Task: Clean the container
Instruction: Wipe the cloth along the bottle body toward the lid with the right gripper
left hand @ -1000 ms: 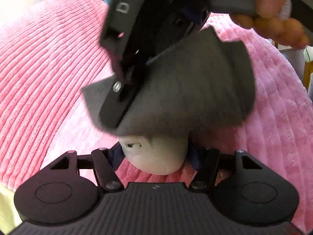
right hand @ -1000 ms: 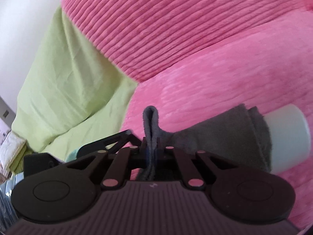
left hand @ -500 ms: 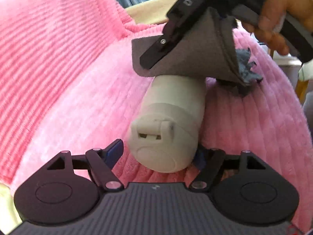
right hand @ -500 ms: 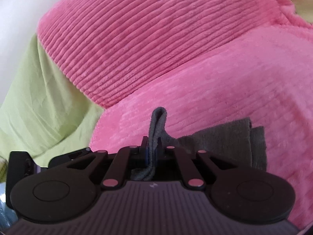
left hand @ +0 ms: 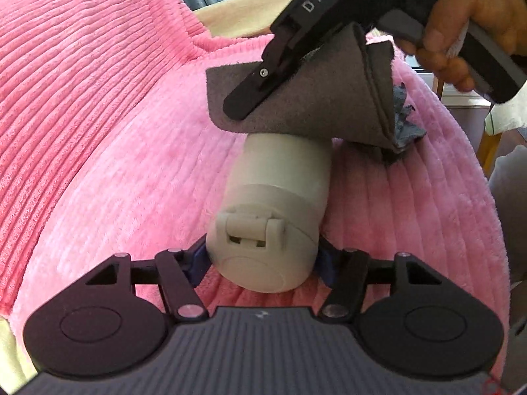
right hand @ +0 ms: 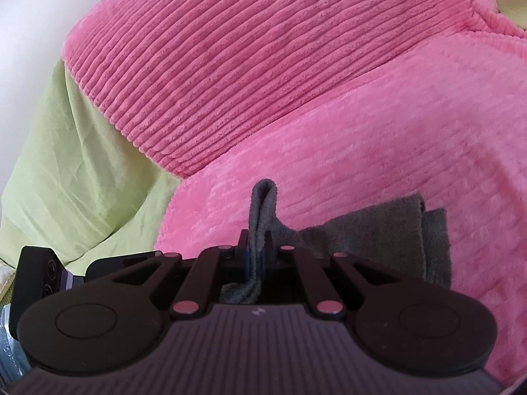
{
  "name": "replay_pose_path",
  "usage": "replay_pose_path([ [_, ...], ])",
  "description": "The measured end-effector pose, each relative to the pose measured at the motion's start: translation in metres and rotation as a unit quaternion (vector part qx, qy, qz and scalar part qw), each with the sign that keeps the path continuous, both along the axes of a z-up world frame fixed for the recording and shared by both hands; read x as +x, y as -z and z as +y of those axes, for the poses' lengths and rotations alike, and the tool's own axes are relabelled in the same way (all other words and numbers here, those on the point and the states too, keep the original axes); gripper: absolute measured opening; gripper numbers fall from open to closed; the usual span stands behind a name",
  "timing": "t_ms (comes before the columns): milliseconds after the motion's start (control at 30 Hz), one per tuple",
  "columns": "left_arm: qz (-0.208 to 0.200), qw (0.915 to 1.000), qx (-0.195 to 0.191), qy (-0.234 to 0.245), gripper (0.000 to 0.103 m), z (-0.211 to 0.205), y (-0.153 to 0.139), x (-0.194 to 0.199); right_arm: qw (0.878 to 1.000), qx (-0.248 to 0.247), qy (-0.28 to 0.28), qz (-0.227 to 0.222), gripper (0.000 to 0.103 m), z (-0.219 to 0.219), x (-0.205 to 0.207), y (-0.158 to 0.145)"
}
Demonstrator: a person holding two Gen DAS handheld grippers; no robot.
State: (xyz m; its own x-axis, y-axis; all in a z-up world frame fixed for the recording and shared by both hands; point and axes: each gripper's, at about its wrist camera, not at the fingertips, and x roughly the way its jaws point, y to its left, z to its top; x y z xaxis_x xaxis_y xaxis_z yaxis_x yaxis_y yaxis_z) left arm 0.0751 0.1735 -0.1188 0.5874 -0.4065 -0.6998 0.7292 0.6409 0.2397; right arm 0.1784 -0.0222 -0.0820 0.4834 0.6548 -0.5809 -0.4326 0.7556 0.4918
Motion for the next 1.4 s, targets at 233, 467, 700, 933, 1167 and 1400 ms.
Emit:
replay_pose_path([
  [233,-0.044,0.9981,0.025,-0.034,0.065,-0.017,0.008,-0.002,0.996,0.010,-0.088,0.006,0.005,0.040,-0.029,-0.008],
  [467,-0.066,0.9959,0.043,-0.044,0.064,-0.022,0.013,-0.010,0.997,0.006,-0.073,0.023,0.001,0.051,-0.026,0.002],
  [700,-0.087,0.9941,0.056,-0.035,0.064,-0.025,0.015,-0.017,0.998,-0.059,-0.006,-0.002,0.003,0.026,0.003,0.004],
  [933,-0.062,0.9974,0.032,-0.017,0.066,-0.017,0.011,-0.007,1.000,-0.027,0.004,-0.013,0.005,0.007,-0.007,0.001],
  [1167,-0.080,0.9952,0.041,-0.039,0.065,-0.024,0.013,-0.017,0.997,-0.018,-0.078,-0.020,0.004,0.054,-0.032,0.003],
  [1400,-0.088,0.9938,0.041,-0.054,0.067,-0.024,0.008,-0.022,0.996,-0.043,0.044,-0.062,0.003,-0.016,-0.008,-0.011],
])
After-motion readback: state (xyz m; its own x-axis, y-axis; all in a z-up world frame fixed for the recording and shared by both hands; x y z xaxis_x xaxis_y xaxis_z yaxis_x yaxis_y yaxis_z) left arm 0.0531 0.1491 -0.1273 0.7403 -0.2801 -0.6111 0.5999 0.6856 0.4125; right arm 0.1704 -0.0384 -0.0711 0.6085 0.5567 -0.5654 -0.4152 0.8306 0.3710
